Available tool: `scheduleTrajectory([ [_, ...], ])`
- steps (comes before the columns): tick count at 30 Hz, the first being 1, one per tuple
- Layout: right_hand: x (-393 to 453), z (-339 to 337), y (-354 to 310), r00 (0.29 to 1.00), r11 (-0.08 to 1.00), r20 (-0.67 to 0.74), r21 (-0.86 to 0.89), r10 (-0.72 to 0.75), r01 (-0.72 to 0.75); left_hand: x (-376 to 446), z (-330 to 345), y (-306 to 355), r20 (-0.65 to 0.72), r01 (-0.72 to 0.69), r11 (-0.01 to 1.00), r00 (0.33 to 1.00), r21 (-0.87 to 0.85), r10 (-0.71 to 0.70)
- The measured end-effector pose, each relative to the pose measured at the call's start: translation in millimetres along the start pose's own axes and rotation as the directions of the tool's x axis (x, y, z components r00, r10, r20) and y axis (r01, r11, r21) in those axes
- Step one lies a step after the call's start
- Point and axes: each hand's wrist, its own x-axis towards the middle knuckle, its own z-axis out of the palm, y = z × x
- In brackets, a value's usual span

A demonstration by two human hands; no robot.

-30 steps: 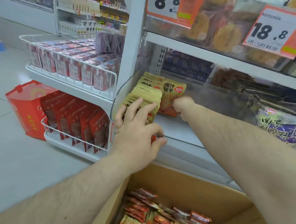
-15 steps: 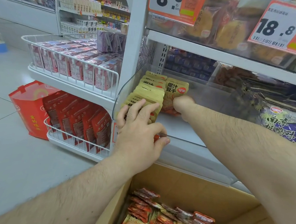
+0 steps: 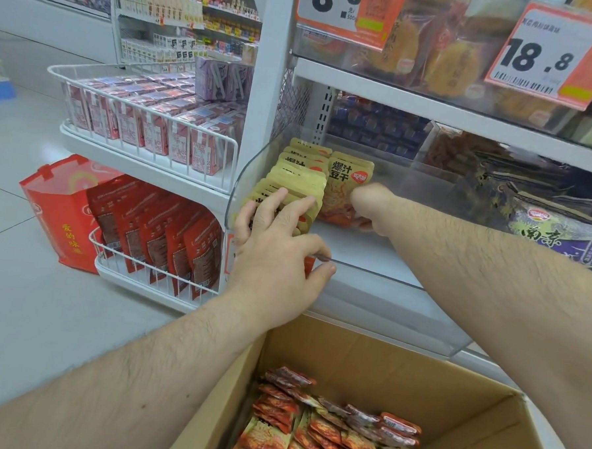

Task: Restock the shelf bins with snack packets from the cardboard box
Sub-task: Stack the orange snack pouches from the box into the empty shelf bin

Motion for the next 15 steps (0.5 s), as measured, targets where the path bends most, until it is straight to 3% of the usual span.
scheduleTrajectory([
  [4,-27,-22,0,0.997,0.994,-0.058,-0.100,-0.040,0.034,-3,-11,14,-0.050,-0.027,1.000,0.998,-0.001,0.027],
  [6,-55,-34,2,0.977,0.964,-0.151,-0.242,-0.152,0.113,-5,-15,24,-0.115,-0.082,0.996,0.990,-0.046,0.076],
  [8,-86,-43,10,0.902,0.891,-0.232,-0.370,-0.363,0.263,-11,-18,34,-0.119,-0.144,0.981,0.984,-0.129,0.129],
  [9,-101,-44,18,0.811,0.814,-0.251,-0.420,-0.528,0.401,-16,-18,38,-0.055,-0.140,0.971,0.990,-0.194,0.132],
  [11,-131,-42,37,0.502,0.541,-0.221,-0.482,-0.836,0.689,-27,-17,43,0.213,-0.025,0.960,0.973,-0.279,0.087],
  [12,-145,-39,48,0.357,0.413,-0.206,-0.477,-0.911,0.776,-32,-15,43,0.362,0.038,0.967,0.931,-0.252,0.058],
  [13,-159,-35,61,0.258,0.332,-0.219,-0.460,-0.941,0.823,-35,-13,42,0.486,0.067,0.976,0.873,-0.206,0.043],
  [14,-172,-30,77,0.219,0.306,-0.240,-0.433,-0.946,0.848,-40,-10,42,0.579,0.078,0.983,0.814,-0.169,0.035],
  [15,-184,-23,95,0.234,0.321,-0.250,-0.404,-0.940,0.857,-45,-7,43,0.656,0.065,0.989,0.753,-0.130,0.037],
])
